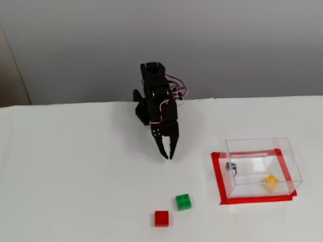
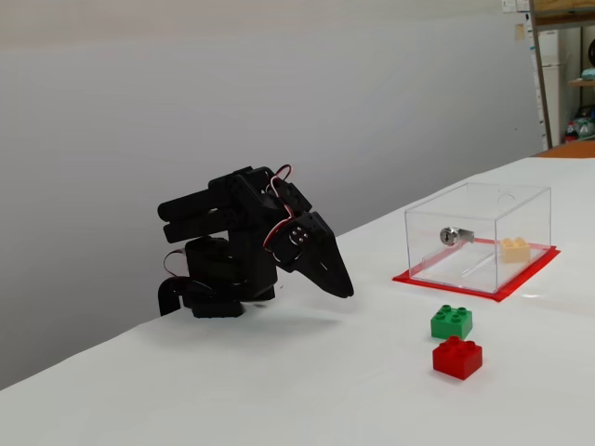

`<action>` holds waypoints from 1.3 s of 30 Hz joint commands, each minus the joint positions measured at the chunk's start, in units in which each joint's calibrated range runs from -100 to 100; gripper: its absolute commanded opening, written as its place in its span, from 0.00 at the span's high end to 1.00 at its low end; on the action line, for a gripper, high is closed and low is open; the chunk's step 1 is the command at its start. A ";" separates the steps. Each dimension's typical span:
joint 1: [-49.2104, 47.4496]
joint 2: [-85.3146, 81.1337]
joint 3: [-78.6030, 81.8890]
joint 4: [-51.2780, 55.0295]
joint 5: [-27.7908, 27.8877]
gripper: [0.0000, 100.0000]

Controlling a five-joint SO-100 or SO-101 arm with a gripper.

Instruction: Pick the yellow lego brick and place it into the transparent box

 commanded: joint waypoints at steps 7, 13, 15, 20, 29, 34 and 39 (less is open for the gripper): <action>0.55 -0.68 2.35 -5.86 -0.03 0.98; 0.63 -0.68 2.98 -8.38 0.12 0.98; 0.63 -0.68 2.98 -8.38 0.12 0.98; 0.18 -0.59 2.98 -8.38 0.49 0.98; 0.04 -0.51 2.98 -8.47 1.90 0.98; 0.11 -0.51 2.98 -8.55 1.79 0.98; 0.48 -0.51 2.98 -8.81 1.48 0.98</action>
